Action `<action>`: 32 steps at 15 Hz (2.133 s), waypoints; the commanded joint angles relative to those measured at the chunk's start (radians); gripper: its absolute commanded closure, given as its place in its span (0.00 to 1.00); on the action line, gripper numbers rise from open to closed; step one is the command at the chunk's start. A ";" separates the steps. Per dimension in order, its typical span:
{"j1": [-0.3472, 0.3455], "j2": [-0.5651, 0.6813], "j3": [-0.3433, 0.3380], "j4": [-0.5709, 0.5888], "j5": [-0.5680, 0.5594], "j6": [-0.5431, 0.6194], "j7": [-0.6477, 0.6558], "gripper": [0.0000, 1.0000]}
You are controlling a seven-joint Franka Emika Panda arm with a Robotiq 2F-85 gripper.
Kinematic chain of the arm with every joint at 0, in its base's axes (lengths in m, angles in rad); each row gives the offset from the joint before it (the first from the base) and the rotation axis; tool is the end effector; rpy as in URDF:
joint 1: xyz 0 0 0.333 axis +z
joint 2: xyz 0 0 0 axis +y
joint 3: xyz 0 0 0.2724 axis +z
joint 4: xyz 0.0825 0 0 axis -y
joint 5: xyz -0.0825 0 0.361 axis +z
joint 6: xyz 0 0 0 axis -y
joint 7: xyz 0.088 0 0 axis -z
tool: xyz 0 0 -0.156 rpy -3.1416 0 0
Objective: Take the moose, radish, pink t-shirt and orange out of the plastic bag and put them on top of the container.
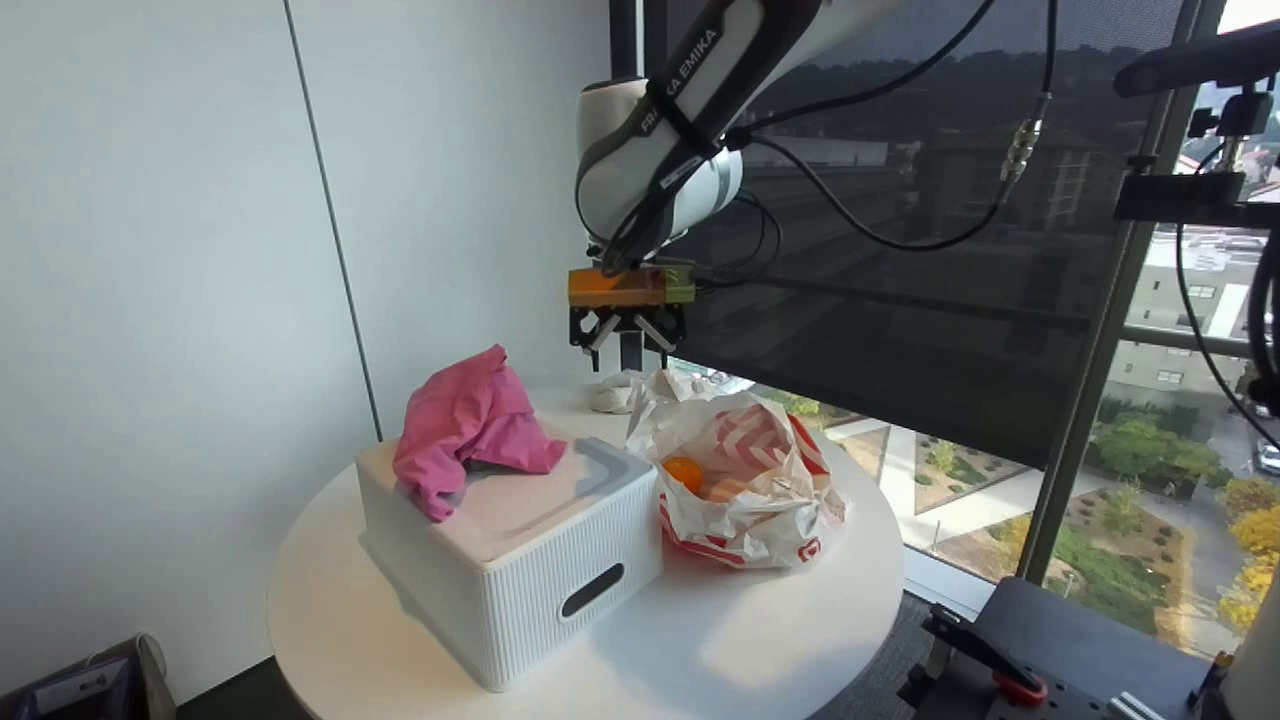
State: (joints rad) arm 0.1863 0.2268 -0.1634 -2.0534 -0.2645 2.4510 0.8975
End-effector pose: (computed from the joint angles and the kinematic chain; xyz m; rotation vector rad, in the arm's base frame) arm 0.5835 0.0053 0.2714 2.8250 -0.9949 0.3772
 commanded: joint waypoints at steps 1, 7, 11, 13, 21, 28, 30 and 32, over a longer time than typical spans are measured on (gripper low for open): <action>-0.038 -0.053 0.003 -0.054 -0.041 -0.042 0.120 0.00; -0.109 -0.048 0.017 -0.100 0.037 -0.092 0.193 0.00; -0.144 -0.035 0.019 -0.107 0.103 -0.107 0.184 0.00; -0.162 -0.002 0.022 -0.093 0.147 -0.117 0.164 0.00; -0.181 0.278 0.008 0.063 0.190 -0.042 0.124 0.00; -0.172 0.536 -0.047 0.281 0.178 0.100 0.124 0.00; -0.166 0.594 -0.058 0.318 0.185 0.138 0.132 0.00; -0.162 0.637 -0.066 0.344 0.200 0.187 0.139 0.00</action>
State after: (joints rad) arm 0.0115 0.7859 -0.2076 -1.7829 -0.0948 2.5814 1.0384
